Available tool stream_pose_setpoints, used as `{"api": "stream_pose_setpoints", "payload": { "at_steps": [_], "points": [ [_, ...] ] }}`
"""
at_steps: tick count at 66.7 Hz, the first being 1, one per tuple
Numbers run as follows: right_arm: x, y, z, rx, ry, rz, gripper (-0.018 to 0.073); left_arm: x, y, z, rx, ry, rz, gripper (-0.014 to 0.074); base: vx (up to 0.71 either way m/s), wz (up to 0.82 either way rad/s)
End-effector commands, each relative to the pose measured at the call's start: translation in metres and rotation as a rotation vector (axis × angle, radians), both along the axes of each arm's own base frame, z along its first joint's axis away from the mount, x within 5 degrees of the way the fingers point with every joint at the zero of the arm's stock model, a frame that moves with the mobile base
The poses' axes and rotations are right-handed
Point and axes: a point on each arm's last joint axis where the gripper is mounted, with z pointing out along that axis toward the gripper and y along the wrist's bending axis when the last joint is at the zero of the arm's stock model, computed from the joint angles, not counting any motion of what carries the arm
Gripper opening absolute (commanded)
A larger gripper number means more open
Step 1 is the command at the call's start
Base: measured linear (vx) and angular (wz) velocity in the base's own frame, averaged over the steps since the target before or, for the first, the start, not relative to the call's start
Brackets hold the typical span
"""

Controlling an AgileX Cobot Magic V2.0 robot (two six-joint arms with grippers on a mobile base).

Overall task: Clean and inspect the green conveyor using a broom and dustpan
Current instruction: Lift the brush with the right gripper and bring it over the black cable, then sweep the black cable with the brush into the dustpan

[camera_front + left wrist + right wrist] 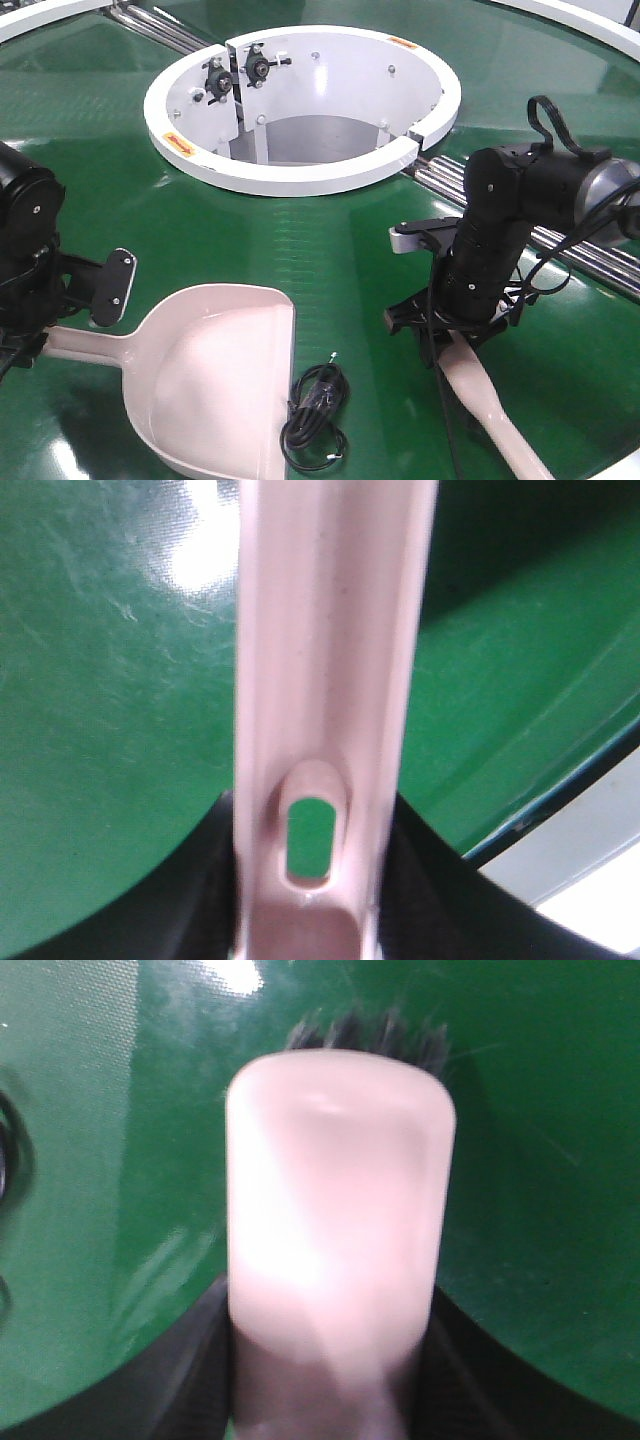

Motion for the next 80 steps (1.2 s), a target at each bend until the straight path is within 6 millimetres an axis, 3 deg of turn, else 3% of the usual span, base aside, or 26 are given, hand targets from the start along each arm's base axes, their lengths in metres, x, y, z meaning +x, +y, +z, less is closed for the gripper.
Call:
{"api": "stream_pose_setpoints", "payload": {
  "at_steps": [1, 12, 40, 80],
  "points": [
    [-0.005, 0.0, 0.025, 0.031, -0.016, -0.059, -0.0005, -0.002, -0.002, 0.017, -0.014, -0.046, 0.01, -0.0025, 0.0, 0.0],
    [-0.012, 0.004, 0.025, 0.046, 0.056, -0.139, -0.0005, -0.002, -0.002, 0.017, -0.014, -0.046, 0.01, -0.0025, 0.0, 0.0],
    [-0.025, 0.039, 0.024, 0.06, 0.06, -0.094, -0.0005, -0.002, -0.002, 0.017, -0.014, -0.046, 0.01, -0.0025, 0.0, 0.0],
    [-0.031, 0.083, -0.017, 0.158, 0.199, -0.111, -0.0005, -0.002, -0.002, 0.017, -0.014, -0.046, 0.01, -0.0025, 0.0, 0.0]
  ]
}}
